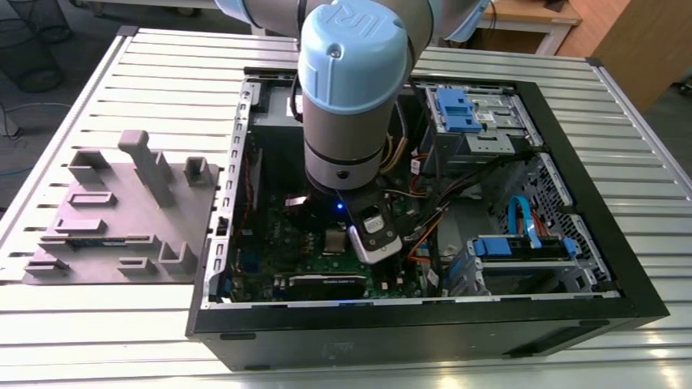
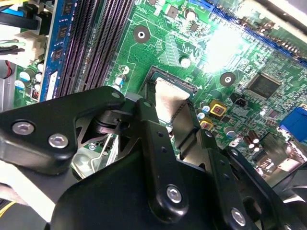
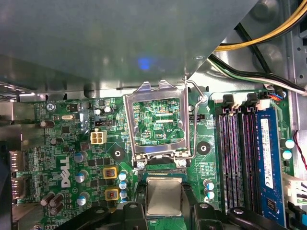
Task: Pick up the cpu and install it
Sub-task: 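Place the cpu into insertion slot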
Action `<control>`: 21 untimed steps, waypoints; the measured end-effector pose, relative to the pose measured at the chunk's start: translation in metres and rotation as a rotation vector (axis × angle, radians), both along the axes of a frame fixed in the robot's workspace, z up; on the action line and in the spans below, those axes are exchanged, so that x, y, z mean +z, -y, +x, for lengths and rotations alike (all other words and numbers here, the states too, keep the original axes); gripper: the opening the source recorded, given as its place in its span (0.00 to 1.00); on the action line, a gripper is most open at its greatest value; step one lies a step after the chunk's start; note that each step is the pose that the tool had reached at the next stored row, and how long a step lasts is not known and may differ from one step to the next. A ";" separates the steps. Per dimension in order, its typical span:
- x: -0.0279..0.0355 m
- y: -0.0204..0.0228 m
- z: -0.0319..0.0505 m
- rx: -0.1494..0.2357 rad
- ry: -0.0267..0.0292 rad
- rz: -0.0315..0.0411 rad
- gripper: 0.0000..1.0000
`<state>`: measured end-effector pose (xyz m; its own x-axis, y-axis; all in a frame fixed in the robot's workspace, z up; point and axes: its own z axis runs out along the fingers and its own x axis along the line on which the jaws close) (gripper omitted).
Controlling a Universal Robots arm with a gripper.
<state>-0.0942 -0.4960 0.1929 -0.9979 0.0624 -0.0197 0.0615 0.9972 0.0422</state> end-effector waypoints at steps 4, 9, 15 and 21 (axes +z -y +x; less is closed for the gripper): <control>0.0005 -0.0001 0.0001 0.000 0.0002 0.0006 0.39; 0.0027 -0.0001 0.0005 0.000 0.0001 0.0004 0.39; 0.0029 0.0000 0.0005 0.001 -0.0001 0.0000 0.39; 0.0028 0.0000 0.0005 0.001 -0.0001 0.0000 0.46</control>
<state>-0.0937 -0.4960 0.1957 -0.9979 0.0618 -0.0196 0.0609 0.9972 0.0422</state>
